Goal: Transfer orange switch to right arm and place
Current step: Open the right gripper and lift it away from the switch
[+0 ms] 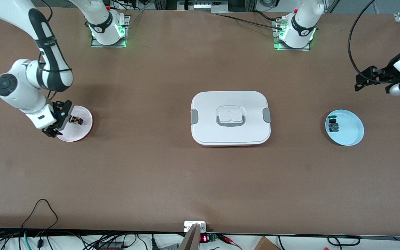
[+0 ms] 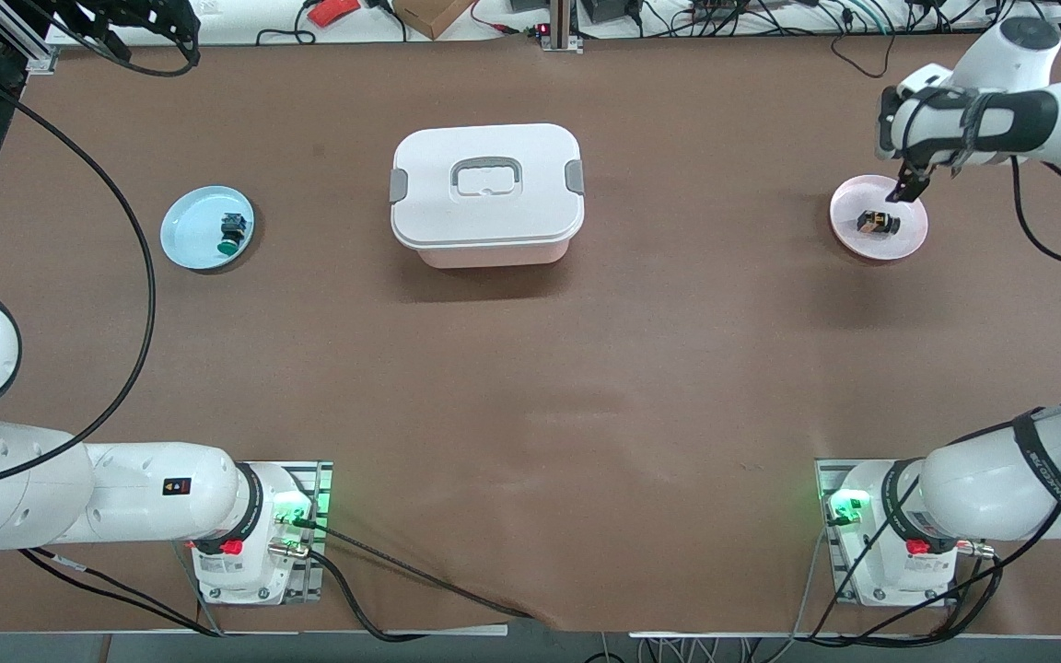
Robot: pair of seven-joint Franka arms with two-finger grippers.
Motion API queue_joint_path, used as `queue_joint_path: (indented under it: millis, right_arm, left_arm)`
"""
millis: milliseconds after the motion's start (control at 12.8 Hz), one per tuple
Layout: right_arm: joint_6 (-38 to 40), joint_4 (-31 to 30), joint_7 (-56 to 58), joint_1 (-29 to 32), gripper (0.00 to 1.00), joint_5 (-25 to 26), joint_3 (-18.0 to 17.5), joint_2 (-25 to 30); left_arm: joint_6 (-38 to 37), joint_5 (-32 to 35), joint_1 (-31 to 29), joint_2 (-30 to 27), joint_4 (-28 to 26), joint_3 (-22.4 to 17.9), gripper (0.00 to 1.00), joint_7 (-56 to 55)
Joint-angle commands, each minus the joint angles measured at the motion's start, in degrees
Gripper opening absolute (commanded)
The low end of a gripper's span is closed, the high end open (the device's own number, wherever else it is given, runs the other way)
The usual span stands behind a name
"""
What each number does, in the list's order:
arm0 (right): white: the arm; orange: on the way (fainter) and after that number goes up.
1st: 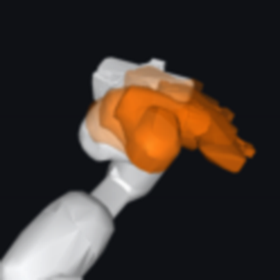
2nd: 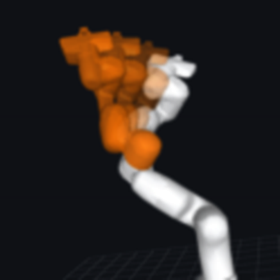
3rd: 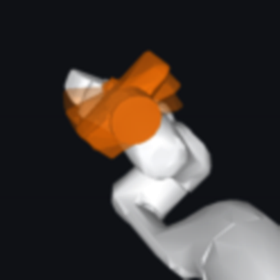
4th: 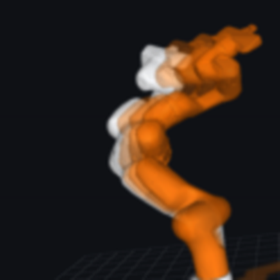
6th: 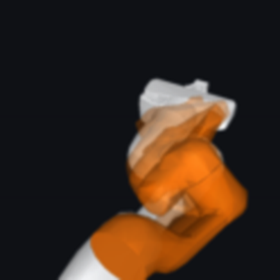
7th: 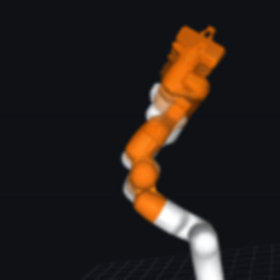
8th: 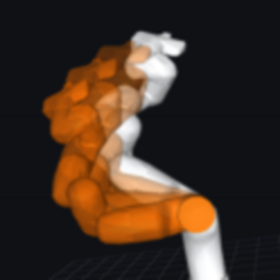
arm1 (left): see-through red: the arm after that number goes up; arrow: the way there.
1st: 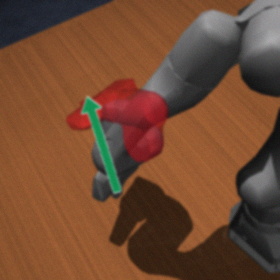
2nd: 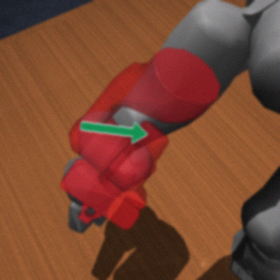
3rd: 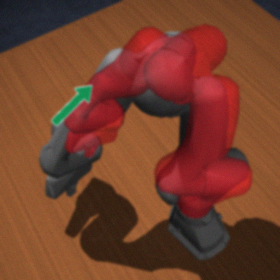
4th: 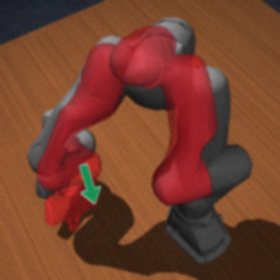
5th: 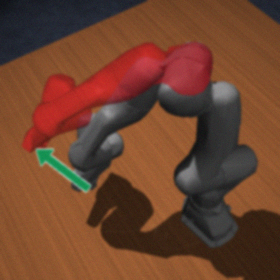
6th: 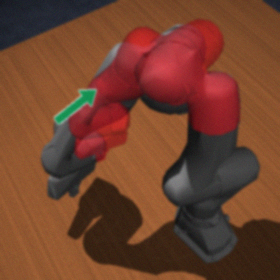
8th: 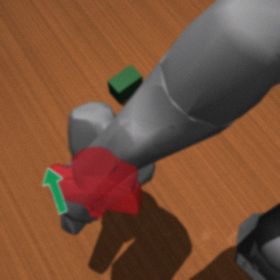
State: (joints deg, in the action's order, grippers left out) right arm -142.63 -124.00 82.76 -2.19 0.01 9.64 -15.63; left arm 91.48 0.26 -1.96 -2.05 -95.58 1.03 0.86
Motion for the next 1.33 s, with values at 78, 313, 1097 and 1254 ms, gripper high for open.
queue_joint_path:
  millis: [78,313,1097,1254]
  right_arm:
    - [12.0,8.1,-6.6,-0.2,1.0,-3.8,-0.1,2.5]
    - [16.6,11.7,-20.6,-1.1,1.0,-3.6,-0.1,3.3]
    - [37.1,18.0,-81.0,-5.8,1.0,-3.6,-0.6,6.2]
    - [46.8,24.5,-82.6,-5.9,1.0,-2.7,-0.6,6.6]
  left_arm:
    - [-2.6,0.7,0.7,0.6,2.2,0.0,1.0,-4.1]
    - [-2.4,-0.6,0.8,0.6,2.2,0.2,1.0,-4.2]
    - [-2.6,-1.4,0.5,1.3,2.4,0.2,1.0,-3.8]
    - [-2.6,-1.5,0.6,1.3,2.4,0.2,1.0,-3.8]
